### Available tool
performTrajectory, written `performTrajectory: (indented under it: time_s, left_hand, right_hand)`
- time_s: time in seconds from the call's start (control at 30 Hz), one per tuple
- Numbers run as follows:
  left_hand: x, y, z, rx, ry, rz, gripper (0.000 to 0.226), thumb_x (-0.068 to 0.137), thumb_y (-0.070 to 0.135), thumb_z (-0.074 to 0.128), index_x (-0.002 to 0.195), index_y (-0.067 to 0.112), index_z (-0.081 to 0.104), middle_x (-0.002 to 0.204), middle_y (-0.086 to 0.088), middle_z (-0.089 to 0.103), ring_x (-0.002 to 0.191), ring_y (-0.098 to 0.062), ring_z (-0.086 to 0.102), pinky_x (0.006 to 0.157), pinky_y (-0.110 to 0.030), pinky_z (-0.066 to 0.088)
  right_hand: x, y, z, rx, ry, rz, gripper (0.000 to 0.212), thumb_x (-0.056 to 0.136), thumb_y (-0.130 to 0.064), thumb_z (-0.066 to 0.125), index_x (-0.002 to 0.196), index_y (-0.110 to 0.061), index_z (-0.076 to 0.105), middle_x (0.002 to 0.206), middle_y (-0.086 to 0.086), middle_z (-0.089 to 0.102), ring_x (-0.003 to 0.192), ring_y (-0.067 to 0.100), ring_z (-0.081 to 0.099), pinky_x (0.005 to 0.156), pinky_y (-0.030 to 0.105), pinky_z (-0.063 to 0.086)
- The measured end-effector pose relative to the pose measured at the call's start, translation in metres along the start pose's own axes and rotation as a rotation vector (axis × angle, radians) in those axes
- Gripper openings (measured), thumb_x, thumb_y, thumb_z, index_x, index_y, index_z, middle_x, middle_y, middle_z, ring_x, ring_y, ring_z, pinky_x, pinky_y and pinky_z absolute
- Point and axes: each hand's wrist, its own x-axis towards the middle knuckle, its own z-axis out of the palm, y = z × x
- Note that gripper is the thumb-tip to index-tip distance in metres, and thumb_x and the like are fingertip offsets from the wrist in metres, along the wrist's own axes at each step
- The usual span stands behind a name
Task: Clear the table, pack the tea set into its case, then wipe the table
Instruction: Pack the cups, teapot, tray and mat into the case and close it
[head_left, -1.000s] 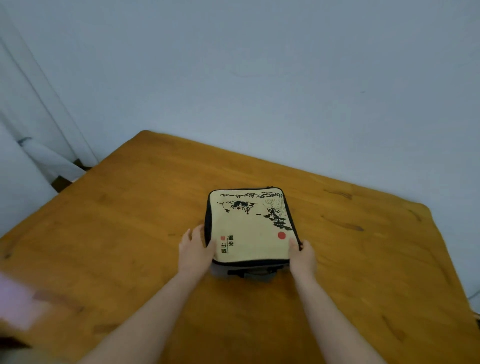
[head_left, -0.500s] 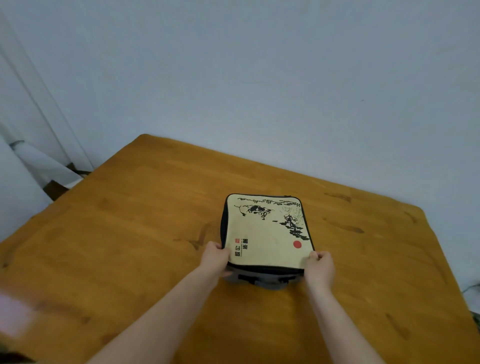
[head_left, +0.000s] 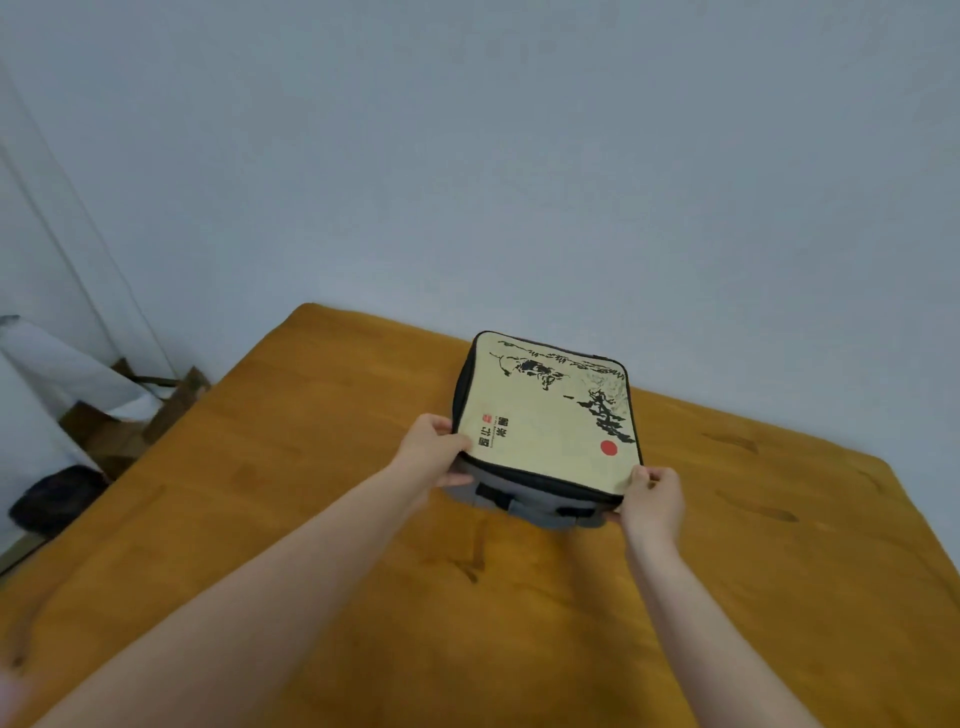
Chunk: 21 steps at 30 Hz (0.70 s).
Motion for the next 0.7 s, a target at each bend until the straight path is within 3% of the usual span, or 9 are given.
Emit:
performTrajectory:
  time_s: [0.13, 0.33, 0.43, 0.57, 0.63, 0.7]
  left_hand:
    - [0.037, 0.025, -0.063, -0.006, -0.01, 0.01, 0.042, 0.084, -0.005, 0.065, 0.117, 0.01, 0.045, 0.109, -0.01, 0.059, 0.092, -0.02, 0.062, 0.069, -0.035, 0.06]
    - [0.092, 0.031, -0.147, -0.103, 0.107, -0.04, 0.043, 0.086, -0.01, 0.058, 0.124, 0.006, 0.046, 0.11, -0.014, 0.061, 0.092, -0.022, 0.062, 0.064, -0.037, 0.059]
    - [0.118, 0.033, -0.177, -0.131, 0.196, -0.037, 0.044, 0.086, -0.011, 0.056, 0.126, 0.007, 0.048, 0.109, -0.014, 0.06, 0.091, -0.021, 0.062, 0.062, -0.036, 0.058]
    - [0.149, 0.031, -0.206, -0.143, 0.313, 0.05, 0.04, 0.09, -0.004, 0.055, 0.128, 0.009, 0.048, 0.103, -0.002, 0.063, 0.089, -0.013, 0.063, 0.066, -0.032, 0.058]
    - [0.159, 0.032, -0.212, -0.045, 0.378, 0.196, 0.041, 0.093, 0.005, 0.058, 0.132, 0.014, 0.047, 0.113, 0.009, 0.06, 0.099, -0.006, 0.058, 0.074, -0.024, 0.053]
    - [0.169, 0.032, -0.217, 0.074, 0.427, 0.353, 0.043, 0.096, 0.018, 0.057, 0.137, 0.021, 0.044, 0.125, 0.014, 0.05, 0.113, -0.004, 0.047, 0.084, -0.017, 0.044]
  right_hand:
    - [-0.014, -0.029, 0.066, 0.035, -0.076, -0.053, 0.016, 0.104, -0.017, 0.039, 0.1, -0.005, 0.049, 0.083, 0.001, 0.054, 0.067, 0.019, 0.057, 0.071, 0.054, 0.057]
    - [-0.027, -0.047, 0.171, 0.082, -0.186, 0.0, 0.015, 0.104, -0.016, 0.039, 0.095, -0.006, 0.047, 0.084, 0.006, 0.054, 0.065, 0.017, 0.054, 0.071, 0.052, 0.058]
    - [-0.034, -0.05, 0.217, 0.099, -0.233, 0.037, 0.016, 0.103, -0.014, 0.04, 0.09, -0.01, 0.046, 0.086, 0.007, 0.055, 0.07, 0.02, 0.056, 0.07, 0.051, 0.059]
    - [-0.041, -0.052, 0.262, 0.19, -0.272, 0.036, 0.017, 0.101, -0.01, 0.044, 0.085, -0.011, 0.046, 0.095, 0.012, 0.059, 0.086, 0.027, 0.062, 0.063, 0.033, 0.058]
    - [-0.039, -0.055, 0.281, 0.264, -0.319, 0.032, 0.006, 0.101, -0.009, 0.046, 0.1, -0.013, 0.051, 0.107, 0.012, 0.06, 0.092, 0.023, 0.063, 0.068, 0.032, 0.06]
    - [-0.035, -0.059, 0.296, 0.32, -0.421, 0.0, 0.039, 0.1, -0.008, 0.049, 0.135, -0.025, 0.045, 0.118, 0.002, 0.06, 0.102, 0.018, 0.063, 0.075, 0.034, 0.061]
